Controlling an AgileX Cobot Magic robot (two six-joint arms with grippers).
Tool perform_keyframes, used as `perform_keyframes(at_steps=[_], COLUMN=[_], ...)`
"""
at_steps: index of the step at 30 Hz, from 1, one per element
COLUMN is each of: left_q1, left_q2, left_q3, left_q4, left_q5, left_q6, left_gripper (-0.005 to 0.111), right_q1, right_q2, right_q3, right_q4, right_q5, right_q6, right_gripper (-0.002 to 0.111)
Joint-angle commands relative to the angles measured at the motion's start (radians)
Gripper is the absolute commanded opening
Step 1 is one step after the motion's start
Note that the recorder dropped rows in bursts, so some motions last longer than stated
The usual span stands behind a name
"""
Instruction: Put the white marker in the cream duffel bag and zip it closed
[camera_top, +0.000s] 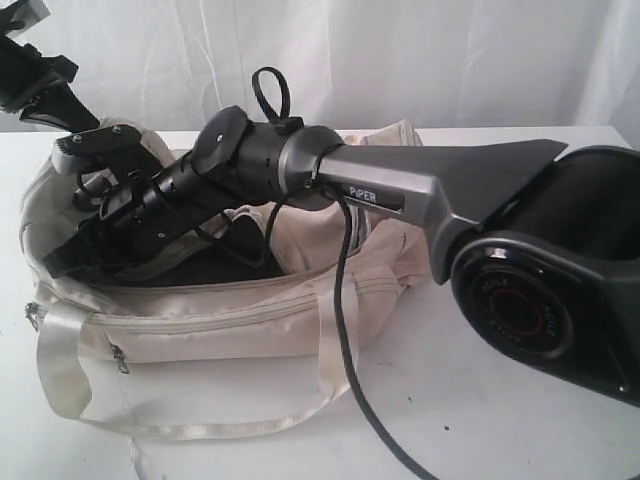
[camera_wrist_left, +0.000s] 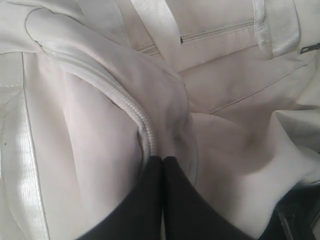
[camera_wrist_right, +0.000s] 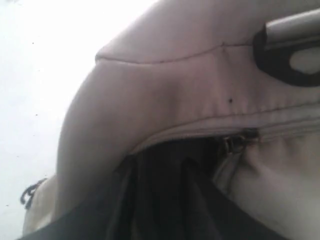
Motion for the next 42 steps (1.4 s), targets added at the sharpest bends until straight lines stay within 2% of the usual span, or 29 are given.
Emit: perform_keyframes(at_steps=[1,6,11,13,18,25,32,37,42], left_q1=[0.000,0.000,0.000,0.000,0.000,0.000,0.000,0.000,0.000], left_q2=[0.003,0.003,0.003,0.003,0.003,0.003,0.003,0.003,0.003], left_q3=[0.001,0.001,0.001,0.001,0.001,0.001,0.001,0.001,0.001], left_q4=[0.000,0.026,0.138,0.181,0.172,0.151,0.151,0.151,0.151], left_q5=[0.092,0.092,0.092,0.092,0.092,0.092,0.092,0.092,0.092], left_q6=[-0.001,-0.003,-0.060,-0.089,-0.099,-0.101,-0.101,-0.101,-0.101], left_gripper=[0.000,0.000,0.000,0.000,0.000,0.000,0.000,0.000,0.000], right_q1=[0.005,0.006,0.006,0.006,0.014,0.057,0.058,0.058,0.052], right_q2=[0.026,0.031,0.034,0.036,0.036,0.059,0.093,0.085,0.069], right_q3=[-0.003,-0.003,-0.003,-0.003,-0.003,-0.003,-0.003,-0.003,-0.003], right_q4=[-0.058,-0.164,-0.324,-0.335,-0.335,-0.335,-0.337,-0.341,-0.352], right_q5=[-0.052,-0.131,-0.143,-0.145,-0.166,-0.296,-0.318,-0.356,-0.342], right_q6=[0.007,0.029,0.025,0.025,0.019,-0.058,-0.005,0.004,0.015], right_gripper=[0.029,0.029,0.032,0.037,0.045,0.045,0.044,0.030,0.006])
